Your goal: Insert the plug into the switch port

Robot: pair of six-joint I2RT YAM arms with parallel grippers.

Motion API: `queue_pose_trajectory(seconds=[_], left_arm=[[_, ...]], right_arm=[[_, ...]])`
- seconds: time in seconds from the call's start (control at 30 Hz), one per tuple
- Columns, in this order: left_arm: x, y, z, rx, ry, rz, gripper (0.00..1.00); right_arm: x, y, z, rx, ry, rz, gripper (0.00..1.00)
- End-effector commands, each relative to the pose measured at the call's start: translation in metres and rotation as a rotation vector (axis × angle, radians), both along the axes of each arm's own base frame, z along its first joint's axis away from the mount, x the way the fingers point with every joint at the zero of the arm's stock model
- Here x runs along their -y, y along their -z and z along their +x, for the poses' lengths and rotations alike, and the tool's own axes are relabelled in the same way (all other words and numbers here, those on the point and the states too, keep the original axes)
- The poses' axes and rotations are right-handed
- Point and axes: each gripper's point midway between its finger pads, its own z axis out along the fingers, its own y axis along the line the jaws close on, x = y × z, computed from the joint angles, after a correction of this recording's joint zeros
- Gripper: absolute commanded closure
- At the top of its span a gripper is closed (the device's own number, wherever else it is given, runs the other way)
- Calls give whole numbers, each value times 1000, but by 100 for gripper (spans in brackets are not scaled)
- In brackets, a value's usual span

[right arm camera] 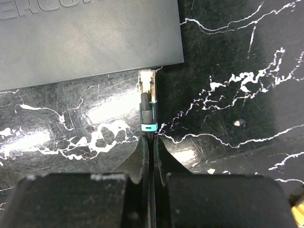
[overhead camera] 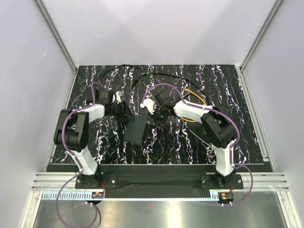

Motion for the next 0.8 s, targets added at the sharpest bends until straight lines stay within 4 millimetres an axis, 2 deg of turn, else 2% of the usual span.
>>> queue_pose_trajectory(seconds=[0.0,0.43,0.77], left_arm=[[11,-7,6,35,34,-15,49],[11,-6,5,32,38,-14,49],[11,-5,4,31,38,-13,49]], right_arm=[[-15,-4,2,-10,-22,42,100],[-9,11,3,-23,-8,6,100],[-2,18,-5,-38,-6,-10,100]])
